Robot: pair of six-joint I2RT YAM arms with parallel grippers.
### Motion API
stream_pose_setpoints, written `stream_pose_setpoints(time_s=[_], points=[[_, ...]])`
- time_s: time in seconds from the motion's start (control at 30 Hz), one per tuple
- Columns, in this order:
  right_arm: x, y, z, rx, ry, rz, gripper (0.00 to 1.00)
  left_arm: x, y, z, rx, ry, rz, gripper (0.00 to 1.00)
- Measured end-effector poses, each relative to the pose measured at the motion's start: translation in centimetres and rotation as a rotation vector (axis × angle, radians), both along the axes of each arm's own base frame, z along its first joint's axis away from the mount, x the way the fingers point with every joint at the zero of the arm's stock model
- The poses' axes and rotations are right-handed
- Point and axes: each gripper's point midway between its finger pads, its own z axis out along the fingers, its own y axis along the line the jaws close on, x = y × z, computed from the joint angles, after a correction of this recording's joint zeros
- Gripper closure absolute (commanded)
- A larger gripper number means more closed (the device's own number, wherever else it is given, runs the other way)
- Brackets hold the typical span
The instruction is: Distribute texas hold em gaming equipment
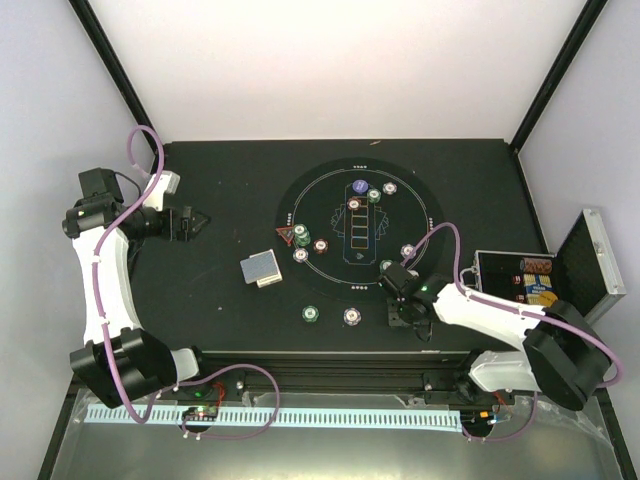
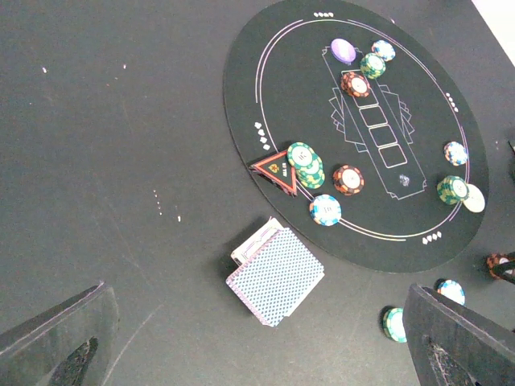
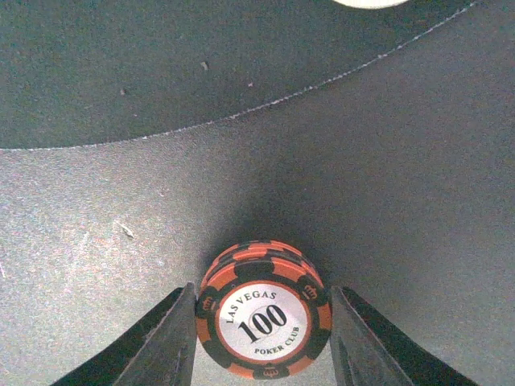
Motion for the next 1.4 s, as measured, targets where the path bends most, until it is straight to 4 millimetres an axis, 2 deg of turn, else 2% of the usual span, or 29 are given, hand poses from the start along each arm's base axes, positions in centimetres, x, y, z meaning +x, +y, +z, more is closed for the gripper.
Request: stream_pose_setpoints(time_s=[0.1,0.33,0.6,0.77,0.97,1.13,1.27,1.4], points=[[-0.1,-0.1,0.1,-0.002,0.0,0.002,0.56,0.0,0.0,0.0,0.0,0.0,0.0,0.01],[-0.1,-0.1,0.1,-0.005,0.002,0.004,0.49,0.0,0.0,0.0,0.0,0.0,0.0,0.01],[-0.1,-0.1,0.0,-0.007,0.005,0.005,0.5,0.0,0.0,0.0,0.0,0.0,0.0,0.01],[-0.1,-0.1,0.0,-0.009,0.007,0.007,0.56,0.0,0.0,0.0,0.0,0.0,0.0,0.01],[0.0,0.0,0.1,-0.006,0.004,0.007,0.73,0.0,0.0,0.0,0.0,0.001,0.0,0.01],[-0.1,-0.1,0.2,-0.009,0.007,0.01,0.78,0.0,0.0,0.0,0.0,0.001,0.0,0.01],[0.2,0.1,1.3,0.0,-0.009,0.01,0.8,0.0,0.0,0.0,0.0,0.001,0.0,0.01],[1.6,0.9,3.8,0.03,-0.062,0.005,0.8,0.0,0.0,0.0,0.0,0.001,0.0,0.01]])
